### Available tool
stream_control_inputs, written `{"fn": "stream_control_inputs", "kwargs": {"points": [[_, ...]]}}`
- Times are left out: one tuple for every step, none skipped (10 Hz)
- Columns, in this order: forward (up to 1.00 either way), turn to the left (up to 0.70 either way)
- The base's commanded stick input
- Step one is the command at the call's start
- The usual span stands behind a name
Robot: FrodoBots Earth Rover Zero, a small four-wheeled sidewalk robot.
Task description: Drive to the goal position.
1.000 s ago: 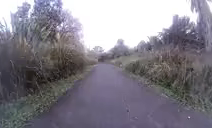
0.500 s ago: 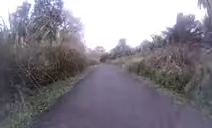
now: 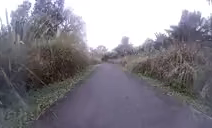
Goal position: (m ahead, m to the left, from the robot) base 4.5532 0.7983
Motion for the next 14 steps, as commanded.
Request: {"fn": "stream_control_inputs", "kwargs": {"points": [[0.70,-0.32],[0.70,-0.20],[0.70,-0.09],[0.70,0.00],[0.70,0.00],[0.70,0.00],[0.70,0.00],[0.70,0.00],[0.70,0.00],[0.70,0.00],[0.70,0.00],[0.70,0.00],[0.70,0.00],[0.70,0.00]]}}
